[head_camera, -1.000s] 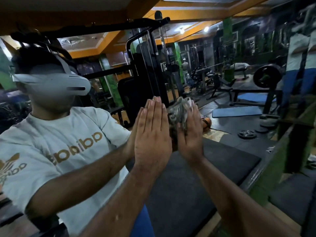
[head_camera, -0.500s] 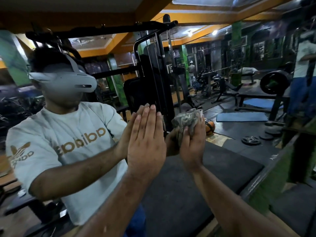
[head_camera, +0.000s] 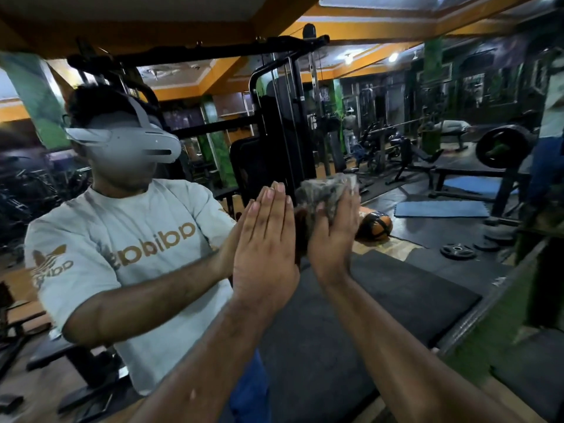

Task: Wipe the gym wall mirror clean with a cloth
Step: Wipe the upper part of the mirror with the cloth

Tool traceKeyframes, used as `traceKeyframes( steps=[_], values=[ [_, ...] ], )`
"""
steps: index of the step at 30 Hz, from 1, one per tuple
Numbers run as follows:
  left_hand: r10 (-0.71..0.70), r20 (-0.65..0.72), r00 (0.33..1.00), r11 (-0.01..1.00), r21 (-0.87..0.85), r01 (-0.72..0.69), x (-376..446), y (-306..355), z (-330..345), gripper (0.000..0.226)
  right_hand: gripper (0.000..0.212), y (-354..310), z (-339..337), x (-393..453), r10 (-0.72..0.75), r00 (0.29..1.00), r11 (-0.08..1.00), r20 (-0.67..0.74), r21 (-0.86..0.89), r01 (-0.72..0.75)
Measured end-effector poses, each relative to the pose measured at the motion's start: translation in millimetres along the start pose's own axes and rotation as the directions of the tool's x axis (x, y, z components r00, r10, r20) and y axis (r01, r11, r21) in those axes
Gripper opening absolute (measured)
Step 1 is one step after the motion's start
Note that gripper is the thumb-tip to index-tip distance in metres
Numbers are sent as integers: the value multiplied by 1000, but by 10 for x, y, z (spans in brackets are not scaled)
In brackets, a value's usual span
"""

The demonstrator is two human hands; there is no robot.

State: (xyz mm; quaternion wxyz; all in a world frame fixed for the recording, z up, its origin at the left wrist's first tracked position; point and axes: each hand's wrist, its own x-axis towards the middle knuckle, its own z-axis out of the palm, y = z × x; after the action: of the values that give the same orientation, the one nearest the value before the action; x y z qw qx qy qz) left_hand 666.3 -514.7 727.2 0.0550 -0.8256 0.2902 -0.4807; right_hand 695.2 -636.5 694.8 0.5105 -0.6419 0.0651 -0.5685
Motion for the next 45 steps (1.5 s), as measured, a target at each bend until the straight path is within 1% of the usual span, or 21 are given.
traceKeyframes(
  steps=[2,4,7,9,12,14,15,16,18,20,23,26,28,31,33,35,37,39,42,43,45],
  values=[
    [12,-26,1000,999,-42,-13,-76,-121,-102,73,62,-6,5,-101,-274,951,957,139,-54,284],
    [-13,-71,997,999,-32,11,-261,-290,-189,63,63,169,-74,-229,-380,907,906,182,-124,405],
    [-65,-74,995,997,29,68,-539,-508,-251,73,60,207,2,-429,-90,995,990,-37,-108,86],
    [-59,-53,997,997,42,61,-602,-590,-254,77,65,-61,182,-472,64,990,996,-123,-58,-72],
    [7,-41,999,999,-37,-9,-597,-716,-292,73,60,-396,319,-593,-154,986,985,65,-62,158],
    [42,-64,997,997,-68,-47,-640,-815,-338,70,61,-354,272,-647,-376,912,912,162,-111,396],
    [43,-74,996,997,-68,-48,-691,-867,-372,70,60,-273,247,-648,-405,900,891,161,-152,428],
    [20,-84,996,998,-56,-25,-760,-920,-404,69,59,-224,244,-655,-357,927,909,111,-185,373],
    [-54,-107,993,998,-27,52,-892,-1026,-454,69,65,-291,309,-659,-90,994,988,-64,-134,81],
    [-80,-98,992,997,2,81,-965,-1102,-485,73,73,-556,454,-677,98,988,993,-123,-49,-105],
    [-26,-29,999,998,56,28,-981,-1162,-471,86,67,-815,599,-897,-164,985,983,44,-71,167],
    [-23,-20,1000,997,73,25,-988,-1168,-454,82,62,-597,531,-1059,-421,894,874,156,-195,445],
    [-27,-26,999,998,62,28,-995,-1170,-434,78,62,-431,491,-1075,-341,938,907,59,-243,345],
    [-23,-28,999,999,42,24,-999,-1164,-430,76,71,-660,573,-1018,-14,994,995,-104,-98,4],
    [-12,-12,1000,1000,28,12,-1003,-1167,-464,77,68,-890,650,-1004,-97,995,993,-5,-67,97],
    [-7,-4,1000,1000,16,7,-1003,-1182,-479,77,61,-878,648,-1049,-362,923,920,128,-111,376],
    [-4,-21,1000,1000,11,5,-999,-1192,-463,75,61,-651,547,-1041,-463,871,856,163,-172,488],
    [-8,-24,1000,1000,12,8,-989,-1184,-443,77,62,-459,477,-1049,-343,938,915,52,-207,346],
    [-18,-19,1000,1000,18,19,-993,-1151,-429,81,68,-687,585,-1023,-54,996,995,-75,-85,48],
    [-20,-11,1000,999,26,20,-985,-1148,-443,85,69,-815,634,-1022,-44,998,996,-38,-75,41],
    [-7,-23,1000,999,35,7,-985,-1177,-486,85,62,-876,661,-1079,-230,971,966,65,-105,236]
  ],
)
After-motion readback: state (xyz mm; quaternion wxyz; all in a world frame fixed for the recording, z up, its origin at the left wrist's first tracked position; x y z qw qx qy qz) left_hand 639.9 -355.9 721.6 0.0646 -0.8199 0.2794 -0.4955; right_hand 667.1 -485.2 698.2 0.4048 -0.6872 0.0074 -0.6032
